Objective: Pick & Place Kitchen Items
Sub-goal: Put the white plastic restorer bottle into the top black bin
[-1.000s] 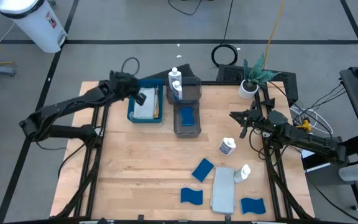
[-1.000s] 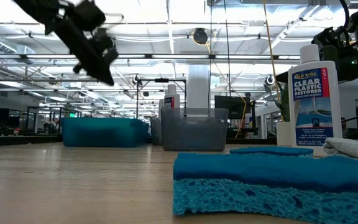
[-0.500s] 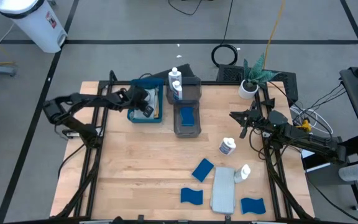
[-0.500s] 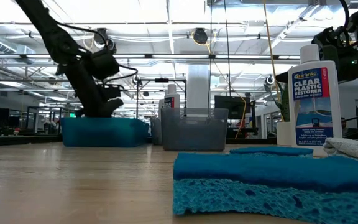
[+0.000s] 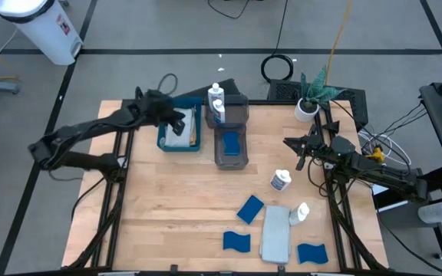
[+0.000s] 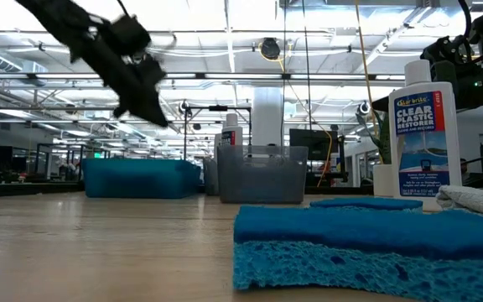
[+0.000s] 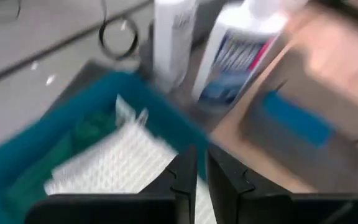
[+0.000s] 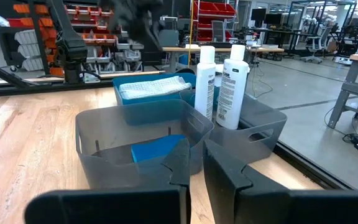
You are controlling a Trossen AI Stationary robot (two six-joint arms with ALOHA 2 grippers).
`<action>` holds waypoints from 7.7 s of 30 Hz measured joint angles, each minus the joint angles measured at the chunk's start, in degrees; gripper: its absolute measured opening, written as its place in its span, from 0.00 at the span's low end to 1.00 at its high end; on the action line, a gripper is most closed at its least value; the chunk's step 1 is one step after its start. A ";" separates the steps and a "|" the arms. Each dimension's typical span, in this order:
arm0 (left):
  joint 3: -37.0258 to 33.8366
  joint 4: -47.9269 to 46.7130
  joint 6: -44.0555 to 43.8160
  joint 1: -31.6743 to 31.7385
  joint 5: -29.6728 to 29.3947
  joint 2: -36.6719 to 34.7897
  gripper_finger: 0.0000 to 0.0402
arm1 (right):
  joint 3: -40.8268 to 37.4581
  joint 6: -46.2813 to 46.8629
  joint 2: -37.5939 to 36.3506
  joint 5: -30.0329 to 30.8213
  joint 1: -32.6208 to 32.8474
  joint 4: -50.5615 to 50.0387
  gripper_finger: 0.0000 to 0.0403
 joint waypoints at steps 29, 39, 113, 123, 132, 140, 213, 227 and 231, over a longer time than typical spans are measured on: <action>-28.55 4.54 2.98 -12.55 4.89 -49.46 0.09 | 0.02 0.00 0.00 0.00 0.00 0.00 0.05; -35.53 7.99 1.61 -18.90 7.43 -58.06 0.09 | 0.00 -4.19 -0.01 0.11 -0.01 0.17 0.05; -36.46 7.42 -3.18 -20.20 1.00 -58.20 0.09 | 51.72 46.53 45.60 19.42 52.91 -62.96 0.61; -36.44 7.42 -5.31 -20.20 -3.31 -58.20 0.09 | 37.22 46.26 45.61 19.30 52.91 -46.88 0.61; -36.44 7.44 -5.73 -20.20 -3.29 -58.20 0.09 | 24.86 40.04 45.62 24.03 52.80 -28.93 0.57; -36.44 7.44 -6.59 -20.24 -4.42 -58.20 0.09 | 12.92 37.07 45.60 33.14 52.80 -6.47 0.55; 40.18 16.21 14.11 -33.09 13.88 37.27 0.84 | 25.18 13.07 57.99 14.78 29.09 12.75 0.21; 40.30 21.52 13.77 -33.20 11.69 40.44 0.83 | 25.18 13.07 57.99 14.82 29.09 12.86 0.21; 40.19 21.85 13.07 -33.29 10.63 41.95 0.80 | 25.18 13.05 57.99 14.85 29.09 12.74 0.21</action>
